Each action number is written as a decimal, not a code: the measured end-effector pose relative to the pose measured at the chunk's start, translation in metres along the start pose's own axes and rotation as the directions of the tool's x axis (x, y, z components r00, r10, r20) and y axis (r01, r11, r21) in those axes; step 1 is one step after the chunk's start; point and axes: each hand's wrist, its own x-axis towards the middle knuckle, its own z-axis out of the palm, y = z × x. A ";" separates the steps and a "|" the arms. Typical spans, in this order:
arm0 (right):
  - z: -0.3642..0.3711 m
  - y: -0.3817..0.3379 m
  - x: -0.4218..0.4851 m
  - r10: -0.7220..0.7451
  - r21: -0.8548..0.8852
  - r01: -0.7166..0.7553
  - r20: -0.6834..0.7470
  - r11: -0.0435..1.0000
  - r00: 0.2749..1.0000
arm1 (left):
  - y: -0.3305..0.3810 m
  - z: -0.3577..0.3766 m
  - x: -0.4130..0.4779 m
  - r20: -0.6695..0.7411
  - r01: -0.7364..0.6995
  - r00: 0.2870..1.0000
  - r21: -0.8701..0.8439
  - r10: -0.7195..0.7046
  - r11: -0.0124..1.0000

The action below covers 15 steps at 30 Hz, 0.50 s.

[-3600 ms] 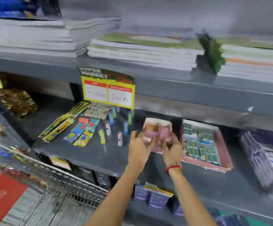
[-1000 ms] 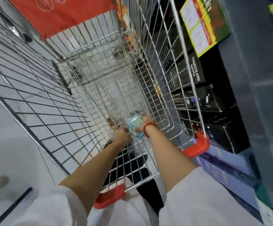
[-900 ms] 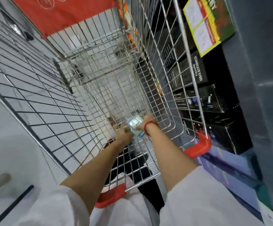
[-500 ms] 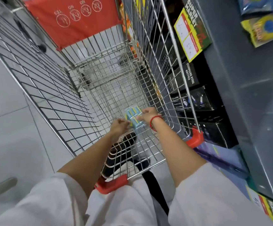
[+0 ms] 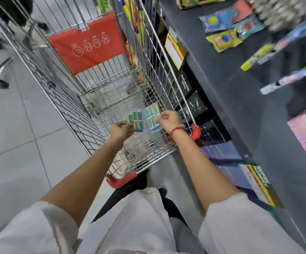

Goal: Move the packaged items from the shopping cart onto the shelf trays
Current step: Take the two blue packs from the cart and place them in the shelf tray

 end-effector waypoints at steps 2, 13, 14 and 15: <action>-0.017 -0.003 -0.024 -0.096 0.013 0.097 -0.078 0.995 0.992 | 0.010 0.001 -0.026 0.017 -0.064 0.998 -0.049 0.065 0.997; -0.144 0.021 -0.142 -0.194 0.288 0.384 -0.519 0.877 0.832 | 0.055 0.091 -0.180 0.457 -0.222 0.846 -0.163 0.273 0.961; -0.159 0.024 -0.154 -0.182 0.294 0.400 -0.561 0.868 0.807 | 0.056 0.108 -0.192 0.511 -0.242 0.811 -0.150 0.285 0.959; -0.172 0.026 -0.163 -0.170 0.303 0.415 -0.595 0.858 0.786 | 0.059 0.124 -0.203 0.555 -0.262 0.776 -0.148 0.299 0.954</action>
